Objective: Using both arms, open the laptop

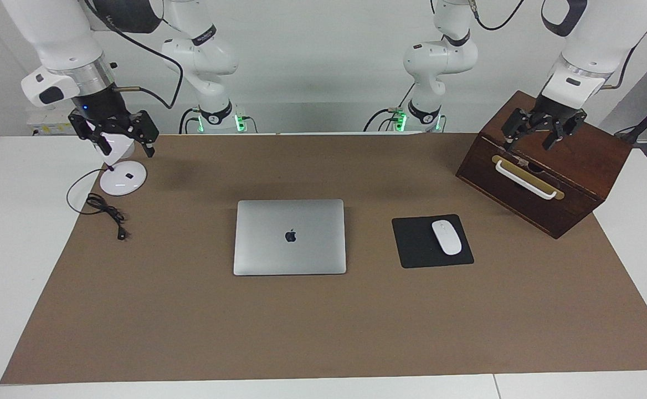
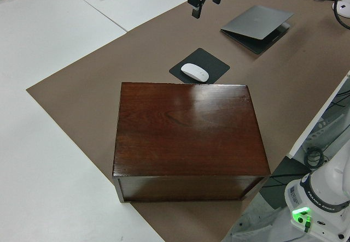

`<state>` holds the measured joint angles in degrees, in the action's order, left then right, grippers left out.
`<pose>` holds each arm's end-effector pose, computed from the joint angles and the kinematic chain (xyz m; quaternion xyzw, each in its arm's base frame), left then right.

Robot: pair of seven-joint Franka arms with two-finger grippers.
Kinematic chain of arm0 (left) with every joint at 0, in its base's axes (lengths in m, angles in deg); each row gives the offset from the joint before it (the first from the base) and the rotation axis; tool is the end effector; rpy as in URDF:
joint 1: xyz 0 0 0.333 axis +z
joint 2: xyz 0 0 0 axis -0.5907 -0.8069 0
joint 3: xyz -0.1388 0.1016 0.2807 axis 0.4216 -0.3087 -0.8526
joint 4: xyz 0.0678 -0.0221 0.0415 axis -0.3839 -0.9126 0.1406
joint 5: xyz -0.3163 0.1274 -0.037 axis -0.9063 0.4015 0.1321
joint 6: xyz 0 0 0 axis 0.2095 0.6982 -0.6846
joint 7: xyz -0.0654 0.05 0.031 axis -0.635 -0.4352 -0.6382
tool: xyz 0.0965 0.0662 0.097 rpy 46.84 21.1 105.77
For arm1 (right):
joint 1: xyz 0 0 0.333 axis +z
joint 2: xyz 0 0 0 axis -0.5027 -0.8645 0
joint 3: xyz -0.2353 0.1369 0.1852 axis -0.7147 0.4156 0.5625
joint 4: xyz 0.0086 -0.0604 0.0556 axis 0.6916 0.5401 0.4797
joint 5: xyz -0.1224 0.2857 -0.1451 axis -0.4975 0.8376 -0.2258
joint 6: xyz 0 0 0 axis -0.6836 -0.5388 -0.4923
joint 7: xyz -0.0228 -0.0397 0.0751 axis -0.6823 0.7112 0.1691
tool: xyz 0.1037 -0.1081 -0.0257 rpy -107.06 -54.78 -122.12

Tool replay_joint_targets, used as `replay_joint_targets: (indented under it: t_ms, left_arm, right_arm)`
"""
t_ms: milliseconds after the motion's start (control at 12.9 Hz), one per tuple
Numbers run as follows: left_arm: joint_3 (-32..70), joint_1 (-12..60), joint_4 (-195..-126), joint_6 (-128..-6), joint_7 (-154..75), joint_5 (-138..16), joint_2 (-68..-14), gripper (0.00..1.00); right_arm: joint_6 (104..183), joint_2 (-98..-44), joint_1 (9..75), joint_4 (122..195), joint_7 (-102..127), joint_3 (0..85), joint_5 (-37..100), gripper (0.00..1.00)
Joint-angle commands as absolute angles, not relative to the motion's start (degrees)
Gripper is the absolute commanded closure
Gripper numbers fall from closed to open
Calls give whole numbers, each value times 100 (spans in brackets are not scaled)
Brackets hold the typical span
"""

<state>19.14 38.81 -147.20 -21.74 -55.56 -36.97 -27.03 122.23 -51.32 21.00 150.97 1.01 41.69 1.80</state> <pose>0.4849 -0.0128 0.5963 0.9997 -0.0117 0.0204 0.0103 0.4907 -0.0208 0.5948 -0.9979 0.0528 -0.0369 0.0039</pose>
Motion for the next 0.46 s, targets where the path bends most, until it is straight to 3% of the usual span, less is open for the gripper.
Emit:
replay_joint_targets:
  t_ms: [0,386]
  left_arm:
    - [1921,3902,-14881,-2205,-5545,-3614,-2544,0]
    - [1921,3911,-14898,-2327,-5519,-3614,-2544,3]
  right_arm:
    - [12274,-5076,2034,15190,62,4205,279,0]
    - [12274,-5058,2034,15181,158,4196,271,0]
